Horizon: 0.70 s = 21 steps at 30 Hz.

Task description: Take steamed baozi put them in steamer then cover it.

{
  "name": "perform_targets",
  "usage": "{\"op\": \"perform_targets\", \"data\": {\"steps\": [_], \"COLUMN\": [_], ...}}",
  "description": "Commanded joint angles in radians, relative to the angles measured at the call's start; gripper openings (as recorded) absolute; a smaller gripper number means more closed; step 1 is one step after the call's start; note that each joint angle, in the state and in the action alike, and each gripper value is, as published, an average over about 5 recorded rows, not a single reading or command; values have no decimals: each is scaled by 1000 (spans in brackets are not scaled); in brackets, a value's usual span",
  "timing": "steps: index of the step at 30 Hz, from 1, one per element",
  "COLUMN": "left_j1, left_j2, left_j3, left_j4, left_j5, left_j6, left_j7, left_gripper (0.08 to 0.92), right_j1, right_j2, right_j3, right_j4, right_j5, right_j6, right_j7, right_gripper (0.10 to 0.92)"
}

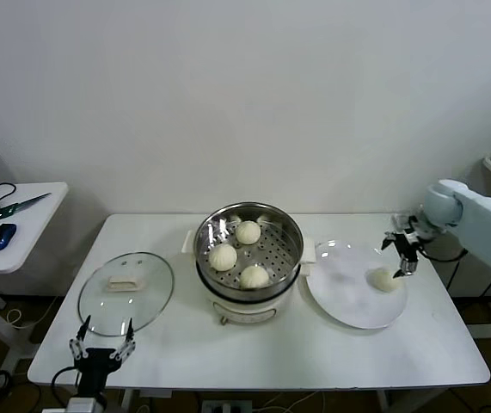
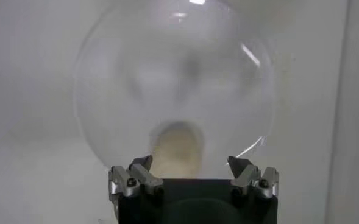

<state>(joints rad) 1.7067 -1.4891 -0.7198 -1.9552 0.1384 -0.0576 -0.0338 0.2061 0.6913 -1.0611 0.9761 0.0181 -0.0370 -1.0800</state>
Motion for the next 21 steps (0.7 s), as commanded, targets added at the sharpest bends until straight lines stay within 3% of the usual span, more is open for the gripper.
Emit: {"op": "perform_targets", "data": {"steps": [1,21], "left_j1": [-3,-13], "left_j2": [-2,-3], "left_j3": [0,4], "left_j4": [9,34], "left_j5": [5,10], "left_j6": [1,2], "left_j7": [0,-1], "left_gripper": [823,823], "right_j1": [-184,-168], "right_j2": [70,160], "right_j3": [178,174], "right_j4": [-166,-267], "right_j5": [-117,-119], "right_j6": [32,64], "right_j7": [-2,-13], "right_gripper": [823,823]}}
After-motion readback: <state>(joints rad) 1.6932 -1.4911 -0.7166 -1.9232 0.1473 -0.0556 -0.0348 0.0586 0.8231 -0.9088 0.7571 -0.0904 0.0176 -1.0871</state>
